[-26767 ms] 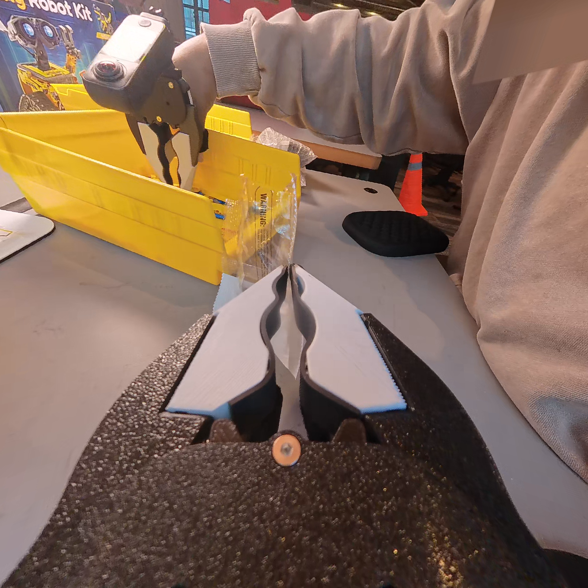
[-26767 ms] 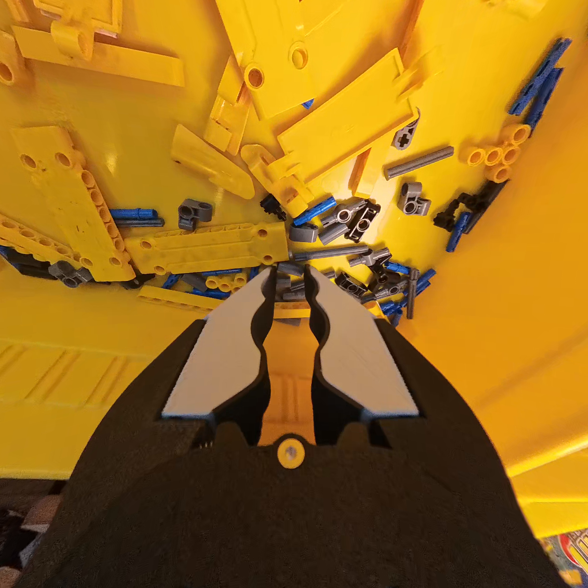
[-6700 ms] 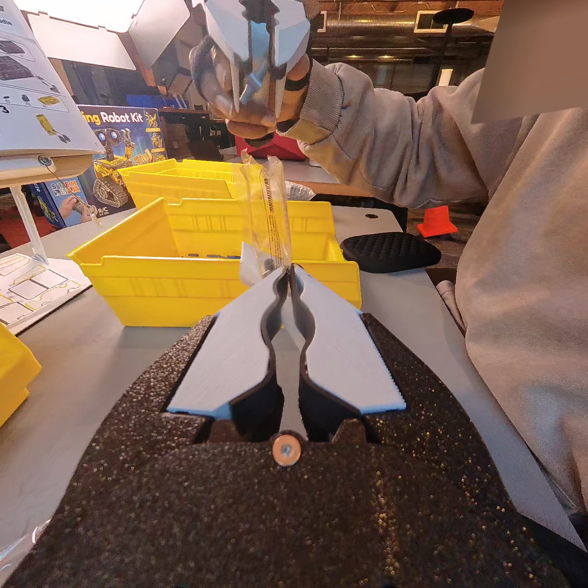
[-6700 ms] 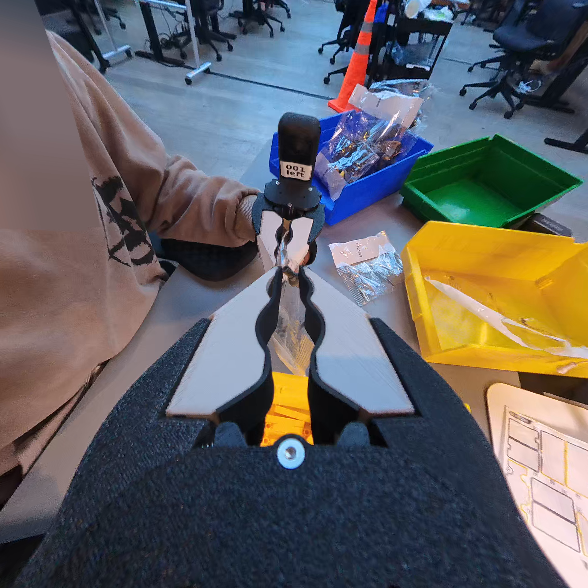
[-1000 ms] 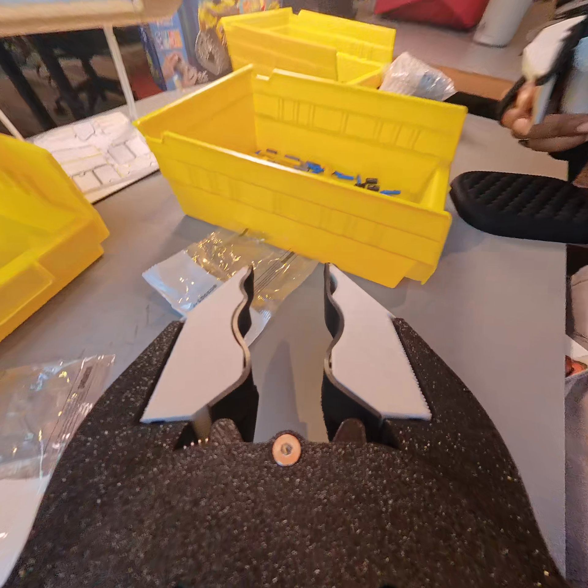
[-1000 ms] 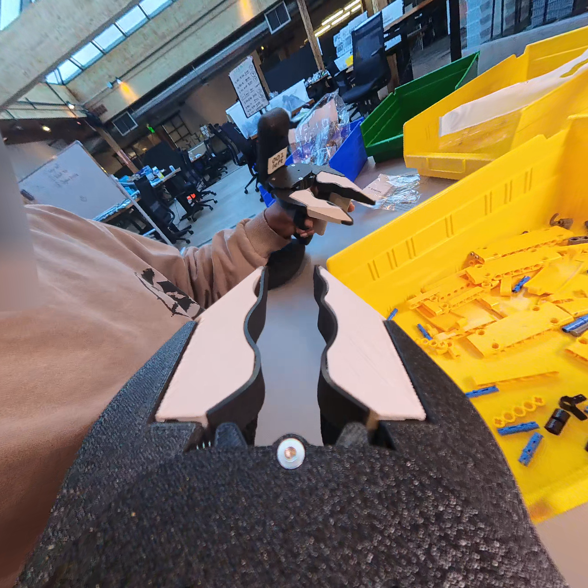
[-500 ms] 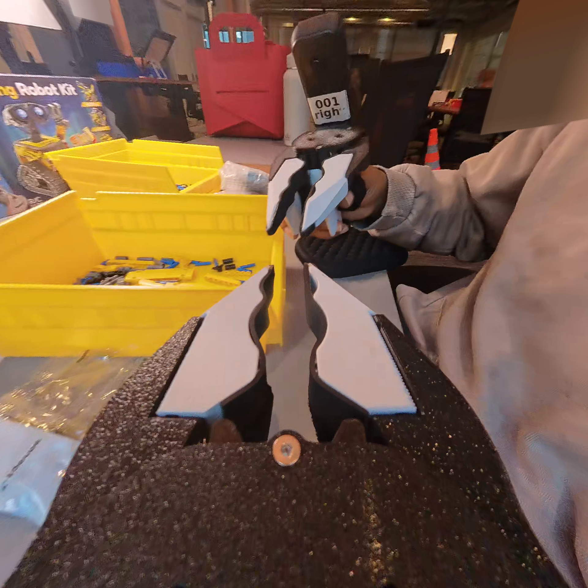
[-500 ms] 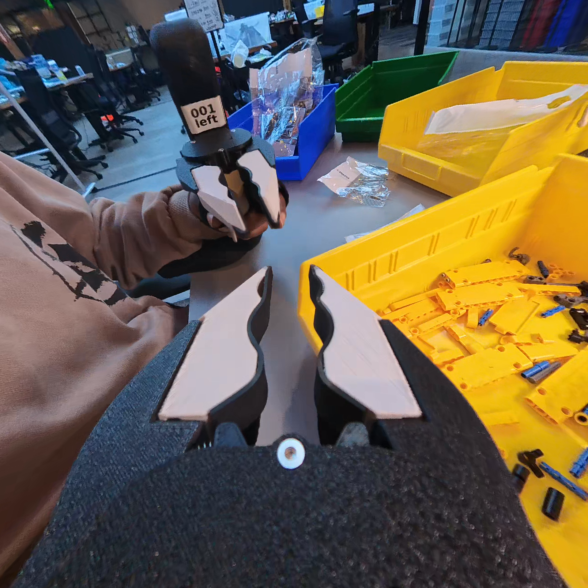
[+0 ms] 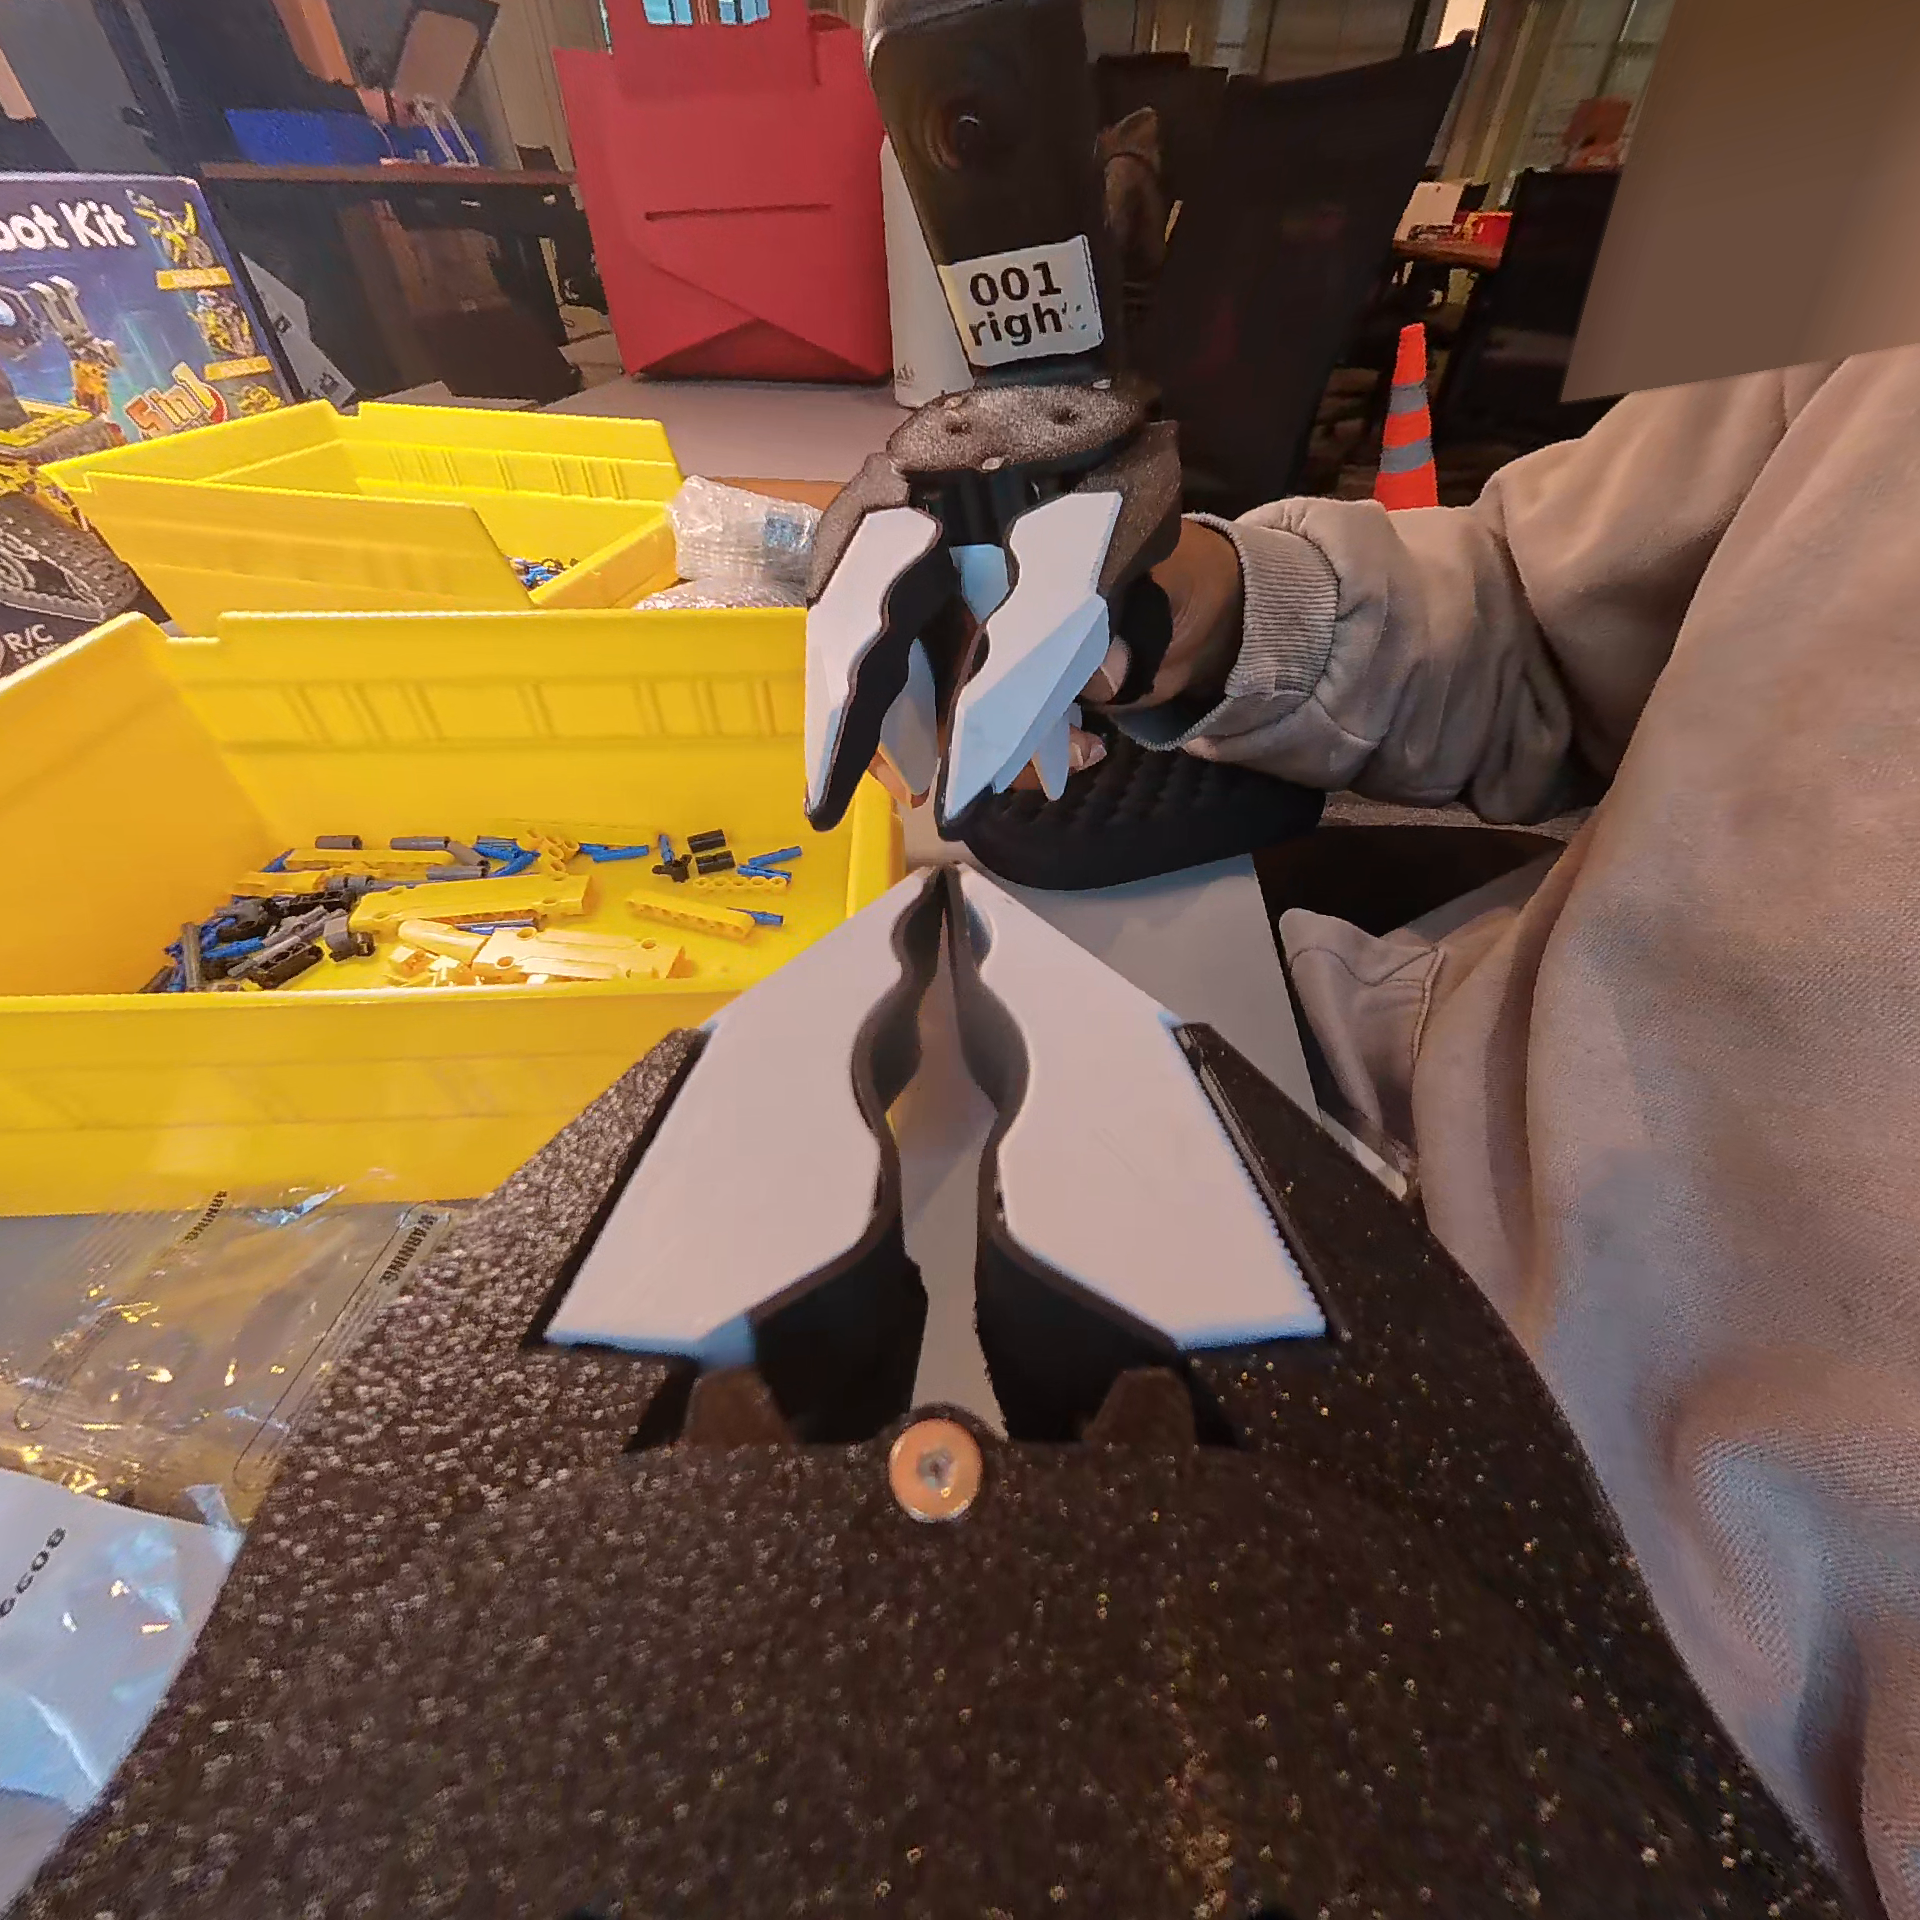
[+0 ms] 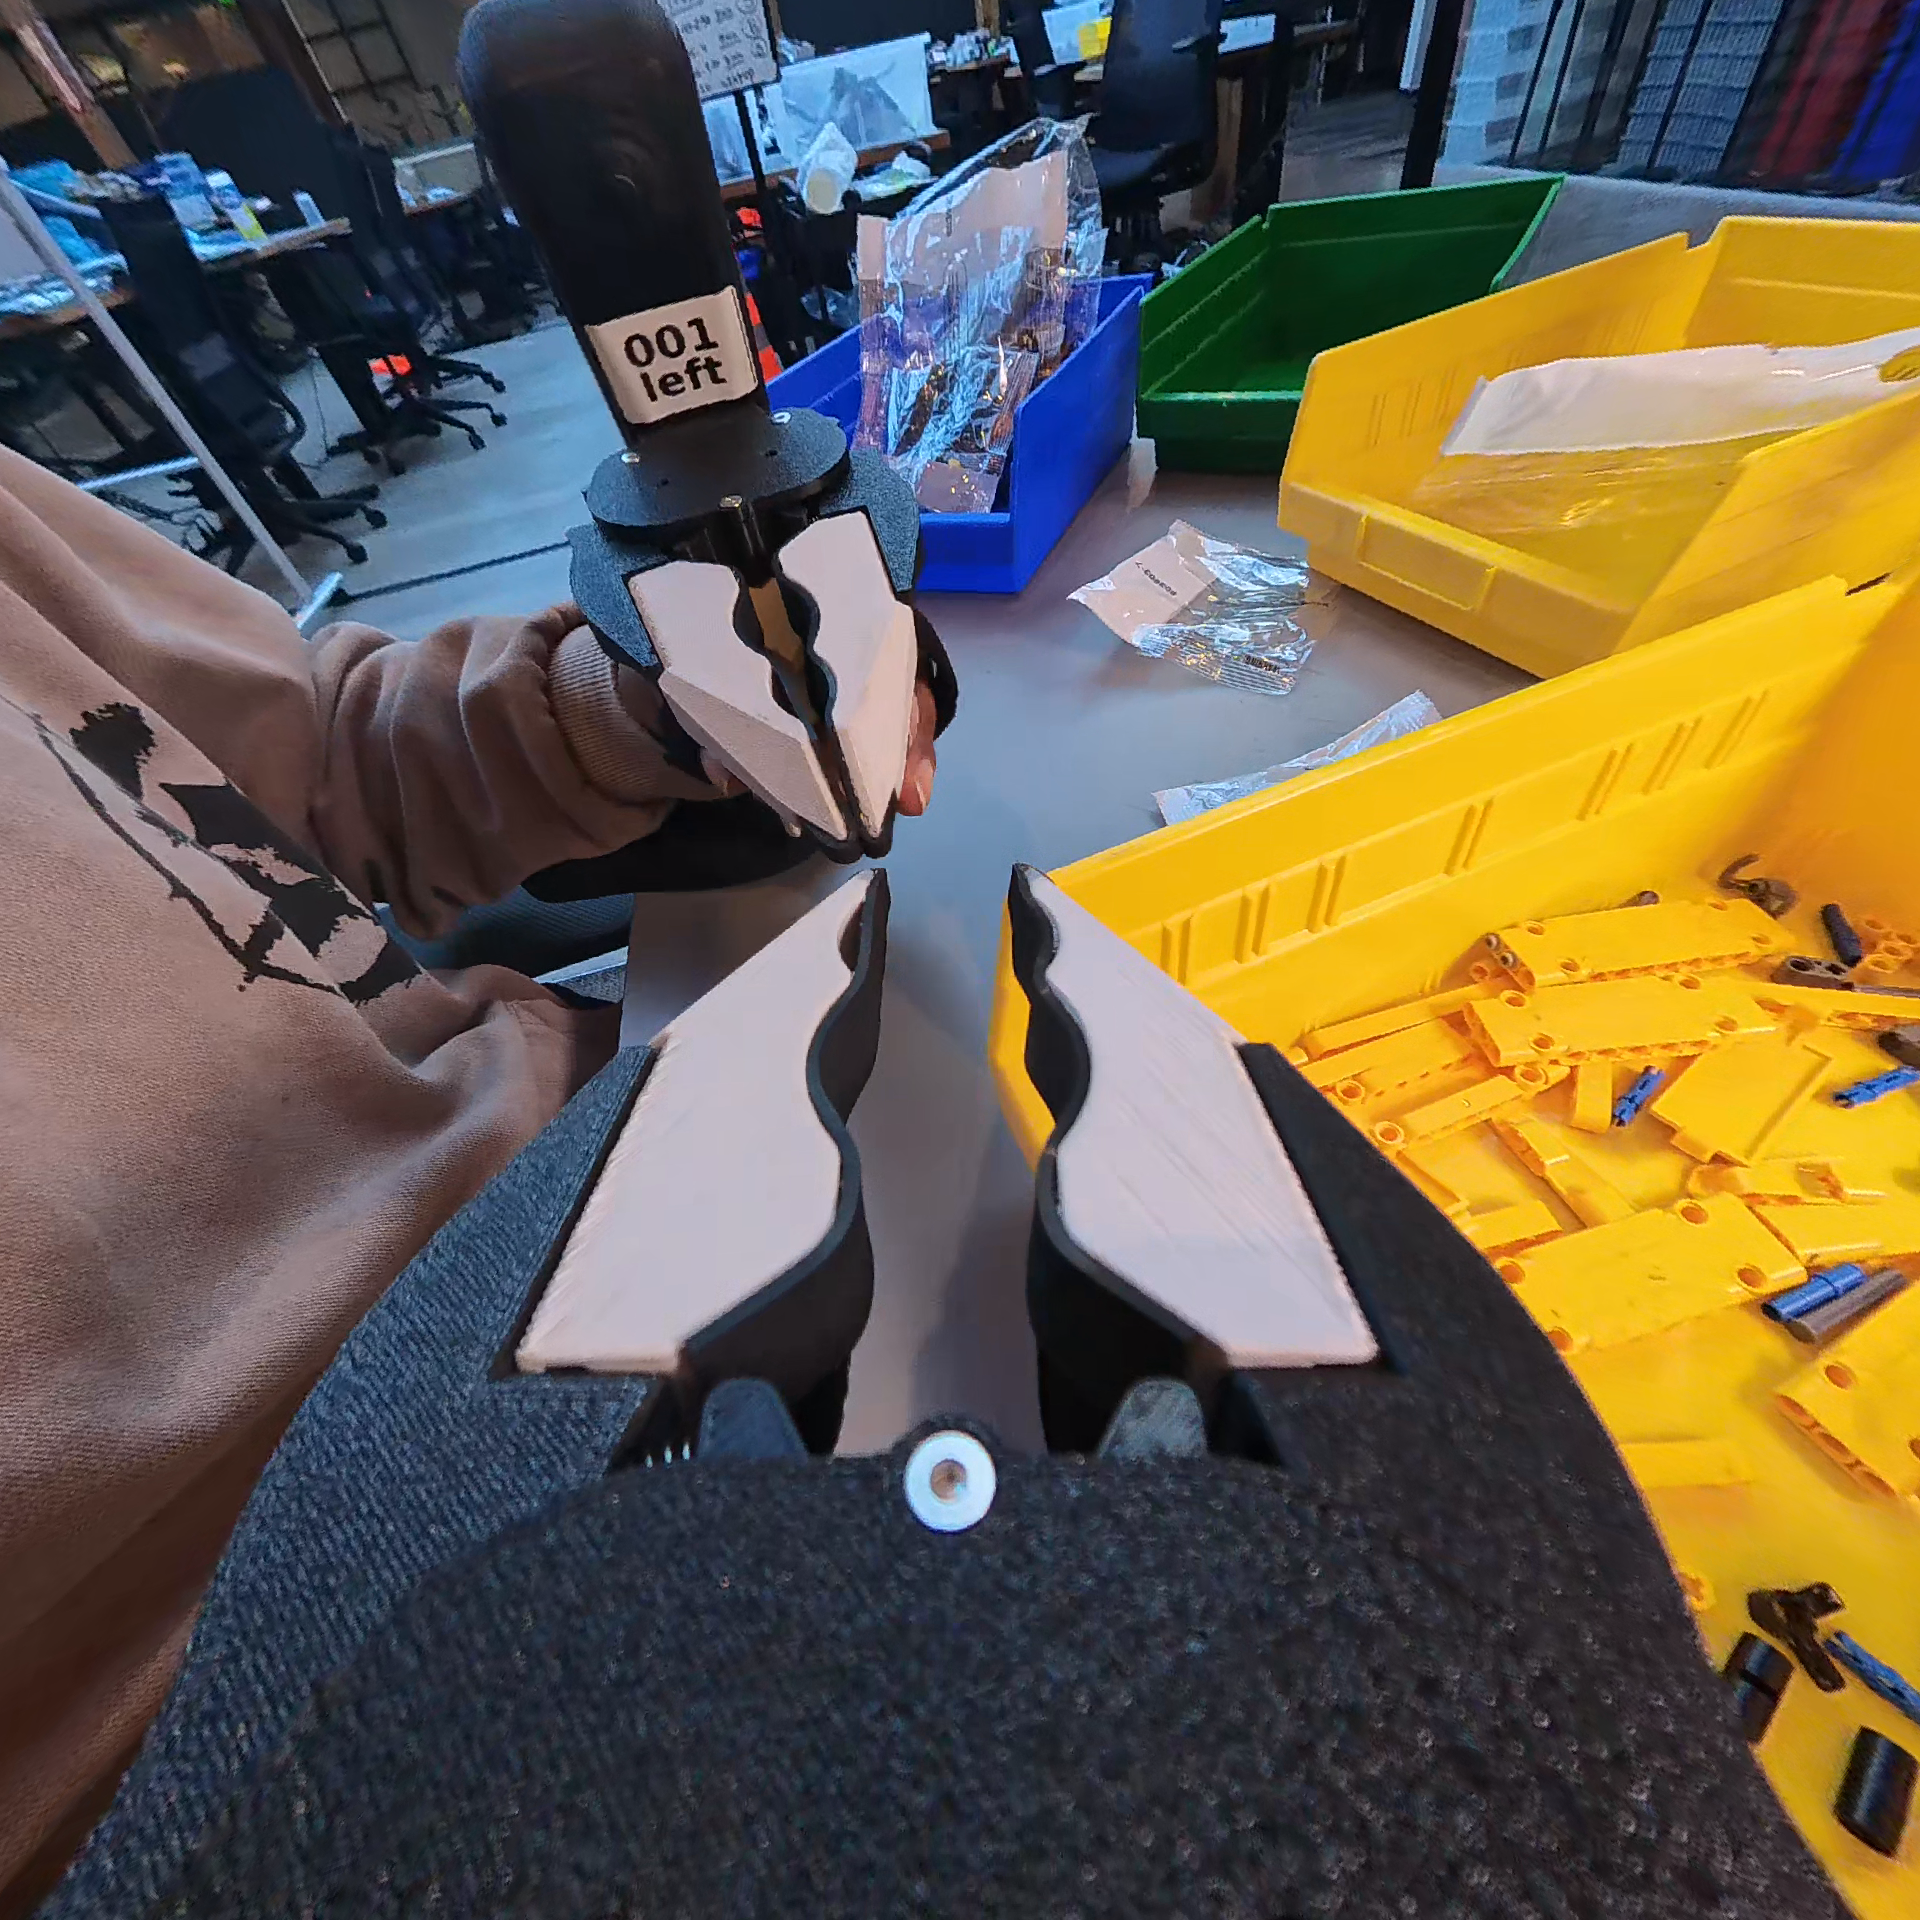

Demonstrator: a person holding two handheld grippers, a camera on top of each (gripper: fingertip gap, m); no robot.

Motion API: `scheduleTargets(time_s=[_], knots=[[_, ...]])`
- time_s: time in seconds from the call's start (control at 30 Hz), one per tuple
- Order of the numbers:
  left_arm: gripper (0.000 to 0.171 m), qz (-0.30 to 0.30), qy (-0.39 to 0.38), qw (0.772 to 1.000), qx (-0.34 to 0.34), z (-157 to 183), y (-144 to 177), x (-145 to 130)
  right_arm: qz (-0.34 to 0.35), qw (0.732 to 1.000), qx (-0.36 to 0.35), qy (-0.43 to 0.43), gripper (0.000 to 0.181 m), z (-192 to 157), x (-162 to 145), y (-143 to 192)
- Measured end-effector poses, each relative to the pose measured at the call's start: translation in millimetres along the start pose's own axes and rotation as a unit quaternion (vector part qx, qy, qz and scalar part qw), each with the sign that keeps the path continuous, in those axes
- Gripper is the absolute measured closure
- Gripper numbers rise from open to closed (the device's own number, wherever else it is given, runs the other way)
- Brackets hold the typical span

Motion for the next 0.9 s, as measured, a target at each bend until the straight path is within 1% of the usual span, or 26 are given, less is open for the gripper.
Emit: scheduleTargets(time_s=[0.23, 0.33, 0.37, 0.43, 0.47, 0.6, 0.73, 0.83, 0.9], knots=[[0.171, -0.035, 0.007, 0.999, 0.013, -8.5, 16.1, -14.8, 0.014, 1.0, -0.016, -0.006, 0.159, 10.1, 5.5, 10.9], [0.171, -0.088, -0.003, 0.996, 0.025, -11.4, 23.1, -32.2, 0.02, 1.0, -0.024, -0.006, 0.158, 14.7, 7.0, 16.7], [0.169, -0.102, -0.003, 0.995, 0.023, -10.7, 25.1, -37.5, 0.021, 0.999, -0.026, -0.006, 0.158, 16.2, 7.3, 18.3], [0.147, -0.131, 0.008, 0.991, 0.007, -6.6, 28.4, -49.7, 0.023, 0.999, -0.03, -0.008, 0.158, 18.5, 7.4, 21.0], [0.142, -0.15, 0.012, 0.989, -0.005, -3.0, 30.1, -57.5, 0.023, 0.999, -0.03, -0.009, 0.158, 19.3, 7.1, 22.0], [0.13, -0.26, 0.012, 0.965, -0.042, 9.5, 37.3, -99.2, 0.019, 0.999, -0.032, -0.011, 0.158, 21.8, 3.5, 22.9], [0.12, -0.349, 0.014, 0.933, -0.085, 22.0, 47.8, -130.6, 0.013, 0.999, -0.034, -0.01, 0.158, 22.8, 0.2, 22.2], [0.114, -0.376, 0.011, 0.92, -0.106, 24.4, 57.4, -133.6, 0.009, 0.999, -0.036, -0.008, 0.158, 23.7, -0.9, 22.7], [0.104, -0.405, -0.003, 0.907, -0.112, 22.0, 68.1, -136.6, 0.008, 0.999, -0.039, -0.007, 0.158, 25.0, -1.3, 23.9]])
Point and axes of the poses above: each gripper's, where its closed fingertips meet, y back along the fingers, x out of its top, z = x × y across the jaws, the point moved 1 cm from there along y, back along the fingers, and after that the axes turned 14 degrees about -y, right-handed, at the moved point
